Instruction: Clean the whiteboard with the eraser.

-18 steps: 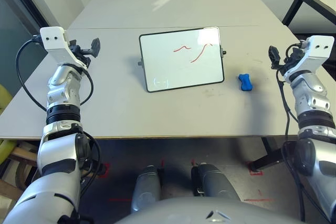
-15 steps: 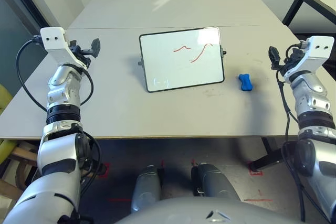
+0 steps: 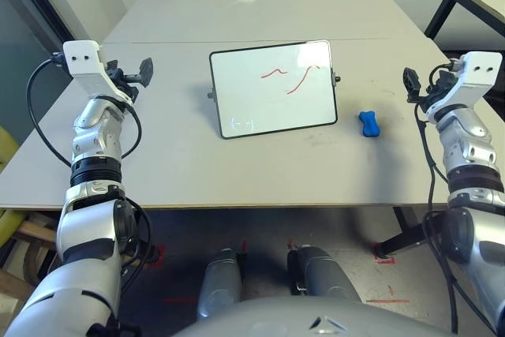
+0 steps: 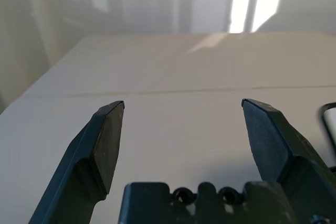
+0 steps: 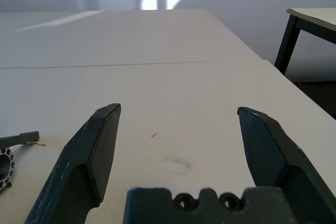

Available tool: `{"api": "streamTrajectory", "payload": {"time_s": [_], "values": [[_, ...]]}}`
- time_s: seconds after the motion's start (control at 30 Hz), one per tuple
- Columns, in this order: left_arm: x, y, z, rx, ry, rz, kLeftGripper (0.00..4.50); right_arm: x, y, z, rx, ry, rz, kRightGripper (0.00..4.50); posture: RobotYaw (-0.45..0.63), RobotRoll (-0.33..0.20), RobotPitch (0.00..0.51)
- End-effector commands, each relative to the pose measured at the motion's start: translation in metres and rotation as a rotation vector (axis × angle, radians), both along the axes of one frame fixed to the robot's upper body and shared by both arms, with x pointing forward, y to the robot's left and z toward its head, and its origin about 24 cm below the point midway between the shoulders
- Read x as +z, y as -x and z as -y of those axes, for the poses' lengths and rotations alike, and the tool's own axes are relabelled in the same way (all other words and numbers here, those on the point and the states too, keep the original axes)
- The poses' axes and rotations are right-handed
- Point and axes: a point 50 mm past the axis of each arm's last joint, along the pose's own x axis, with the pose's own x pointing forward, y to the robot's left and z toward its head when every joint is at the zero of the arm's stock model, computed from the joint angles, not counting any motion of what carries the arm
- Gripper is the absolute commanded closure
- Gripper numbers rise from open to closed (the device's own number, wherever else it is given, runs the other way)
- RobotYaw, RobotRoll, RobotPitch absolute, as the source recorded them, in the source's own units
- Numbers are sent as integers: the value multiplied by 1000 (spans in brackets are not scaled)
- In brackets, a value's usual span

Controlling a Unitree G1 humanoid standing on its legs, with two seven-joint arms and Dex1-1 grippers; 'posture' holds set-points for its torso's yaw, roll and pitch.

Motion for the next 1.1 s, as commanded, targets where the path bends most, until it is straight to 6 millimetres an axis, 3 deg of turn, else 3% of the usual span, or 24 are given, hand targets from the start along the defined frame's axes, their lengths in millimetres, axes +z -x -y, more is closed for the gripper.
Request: {"api": "streamTrajectory", "payload": {"time_s": [0.03, 0.2, 0.43, 0.67, 0.73, 0.83, 1.1], "values": [[-1, 10, 26, -197, -43, -24, 0, 1, 0, 2, 8, 18, -24, 25, -80, 0, 41], [-3, 31, 58, -432, -96, -66, 0, 5, -2, -2, 40, 61, -54, 25, -85, 0, 55], [-15, 47, 92, -619, -134, -145, 0, 14, -5, -8, 74, 118, -103, 25, -97, 0, 64], [-24, 45, 104, -635, -157, -172, 0, 26, -8, -16, 106, 227, -281, 25, -120, 0, 66], [-26, 43, 105, -638, -165, -182, 0, 34, -7, -22, 142, 237, -411, 25, -128, 0, 65], [-30, 41, 109, -643, -172, -191, 0, 44, -1, -32, 179, 165, -619, 25, -140, 0, 66], [-37, 39, 119, -658, -174, -196, 0, 54, 5, -55, 165, 32, -859, 25, -143, 0, 65]]}}
